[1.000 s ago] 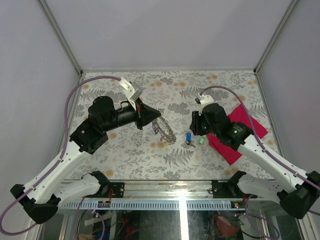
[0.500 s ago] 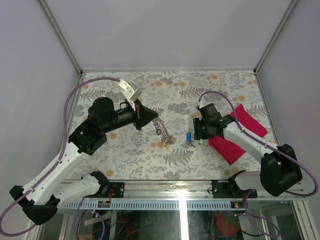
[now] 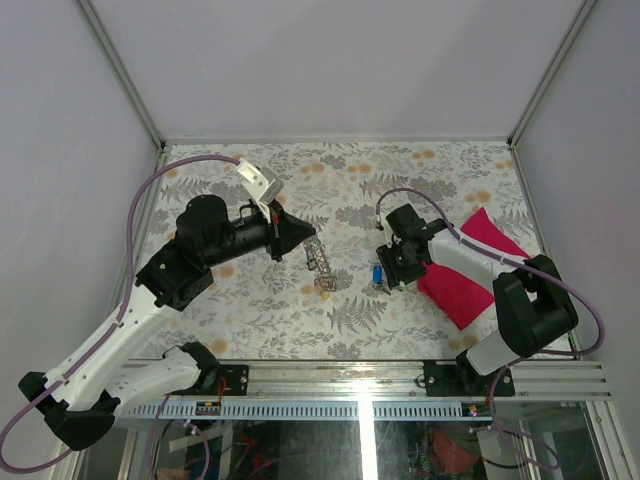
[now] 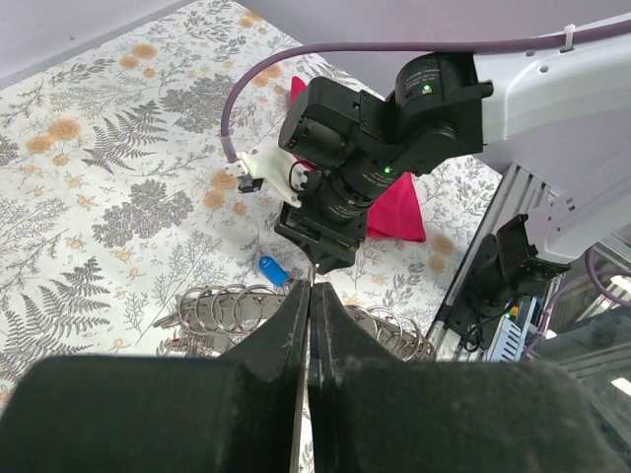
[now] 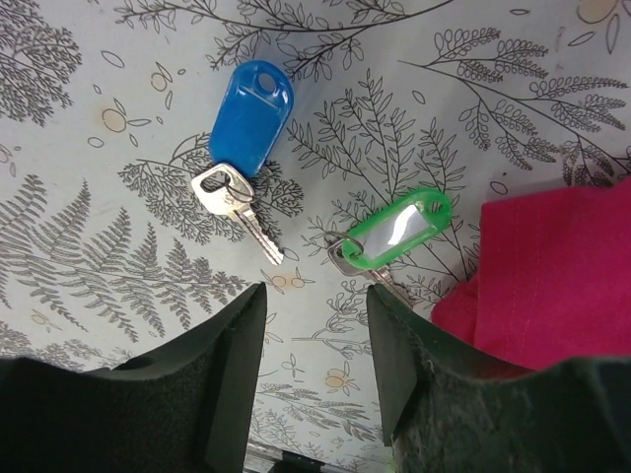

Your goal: Put the keys on the keyring

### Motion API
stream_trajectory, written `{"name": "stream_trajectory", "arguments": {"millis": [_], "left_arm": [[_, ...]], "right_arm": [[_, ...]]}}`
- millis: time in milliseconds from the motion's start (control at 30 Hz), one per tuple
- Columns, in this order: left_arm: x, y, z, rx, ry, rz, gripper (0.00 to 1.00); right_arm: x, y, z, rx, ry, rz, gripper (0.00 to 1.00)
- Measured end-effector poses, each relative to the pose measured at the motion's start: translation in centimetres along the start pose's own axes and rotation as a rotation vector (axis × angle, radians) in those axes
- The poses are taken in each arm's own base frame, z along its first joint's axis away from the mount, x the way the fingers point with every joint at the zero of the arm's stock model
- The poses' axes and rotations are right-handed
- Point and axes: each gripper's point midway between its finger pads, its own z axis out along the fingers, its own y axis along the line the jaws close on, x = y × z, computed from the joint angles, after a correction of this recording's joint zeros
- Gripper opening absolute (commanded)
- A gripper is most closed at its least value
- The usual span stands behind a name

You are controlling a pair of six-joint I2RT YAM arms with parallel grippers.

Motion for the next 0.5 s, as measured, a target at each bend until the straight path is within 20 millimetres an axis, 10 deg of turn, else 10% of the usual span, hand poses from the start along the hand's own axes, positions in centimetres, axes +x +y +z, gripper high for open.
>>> {"name": "stream_trajectory", "arguments": {"millis": [500], "left_arm": [[0.7, 0.1, -0.1, -0.005, 0.028, -0.002, 0.00]], "right_arm": [[0.0, -0.2, 1.8, -0.019, 0.082, -0.114, 0.37]]}}
